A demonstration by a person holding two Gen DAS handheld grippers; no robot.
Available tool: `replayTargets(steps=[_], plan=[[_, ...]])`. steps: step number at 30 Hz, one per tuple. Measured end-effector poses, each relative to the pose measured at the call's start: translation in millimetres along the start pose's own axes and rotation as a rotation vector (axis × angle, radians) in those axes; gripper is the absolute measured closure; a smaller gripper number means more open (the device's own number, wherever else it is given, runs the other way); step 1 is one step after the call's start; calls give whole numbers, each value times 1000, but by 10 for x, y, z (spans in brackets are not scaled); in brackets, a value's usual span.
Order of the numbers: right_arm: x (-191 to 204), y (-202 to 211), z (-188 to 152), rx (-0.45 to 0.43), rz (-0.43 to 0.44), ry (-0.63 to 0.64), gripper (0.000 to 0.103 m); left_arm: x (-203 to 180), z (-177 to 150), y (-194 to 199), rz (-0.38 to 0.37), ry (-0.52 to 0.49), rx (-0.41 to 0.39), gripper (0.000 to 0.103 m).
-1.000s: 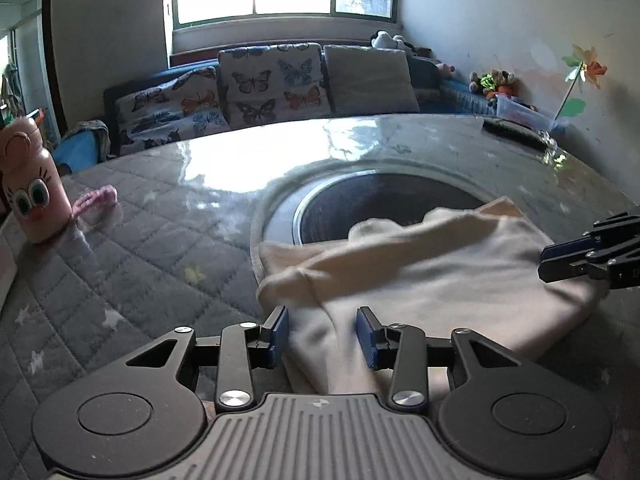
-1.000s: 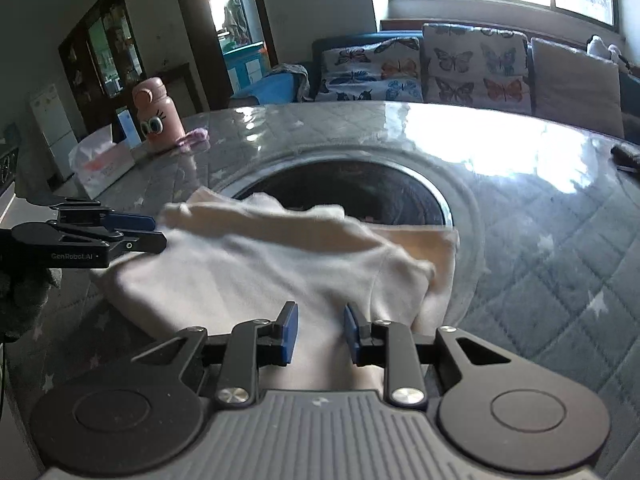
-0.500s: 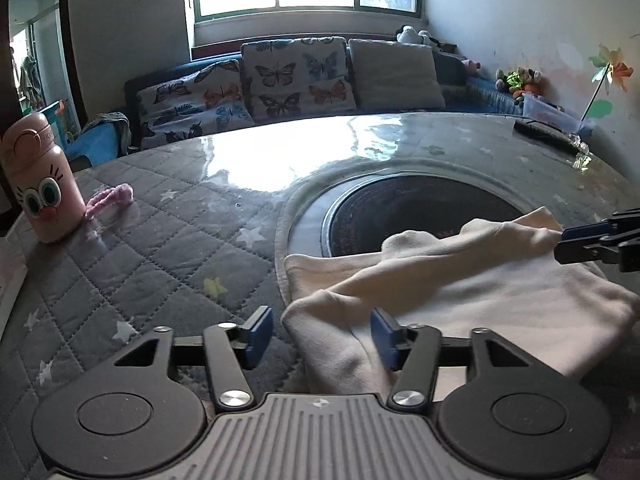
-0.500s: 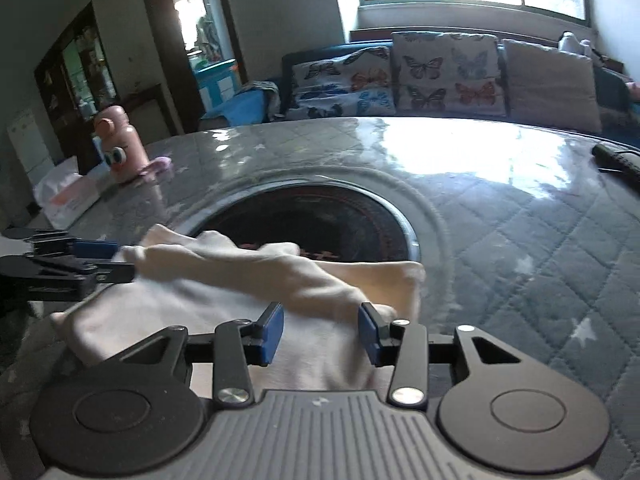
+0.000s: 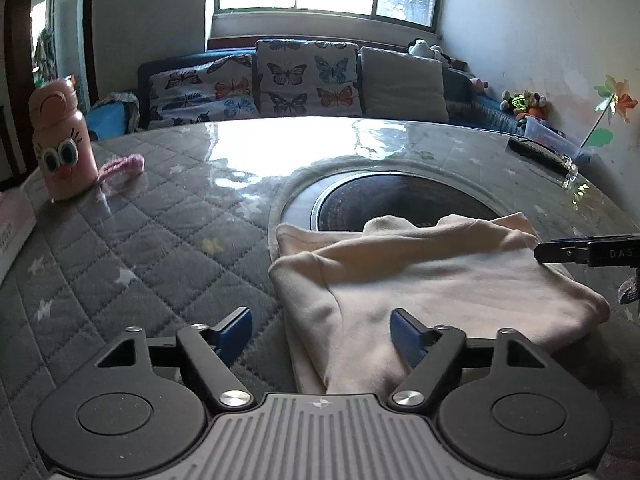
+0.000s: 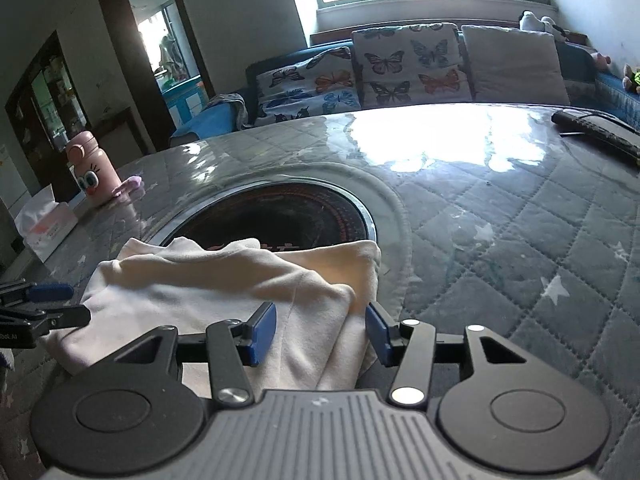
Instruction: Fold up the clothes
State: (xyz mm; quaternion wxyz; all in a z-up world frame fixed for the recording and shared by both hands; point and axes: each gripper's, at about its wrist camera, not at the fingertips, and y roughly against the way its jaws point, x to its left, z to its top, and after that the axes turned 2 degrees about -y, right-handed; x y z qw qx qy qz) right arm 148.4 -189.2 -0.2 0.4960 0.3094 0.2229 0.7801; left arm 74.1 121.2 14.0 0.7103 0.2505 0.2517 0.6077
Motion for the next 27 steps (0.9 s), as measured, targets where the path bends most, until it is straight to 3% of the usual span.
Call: replayTargets(steps=[6, 16, 23, 27], plan=[[195, 73, -9, 0, 28, 58, 53, 31, -17, 32, 4, 42, 0, 32], [580, 201, -23, 2, 90, 170, 52, 218, 25, 35, 63, 84, -11, 23], [1144, 92, -60, 34, 173, 320, 52, 302, 8, -3, 79, 88, 4, 23], [1381, -46, -96, 49, 191, 381, 52, 307, 65, 49, 65, 89, -22, 16]])
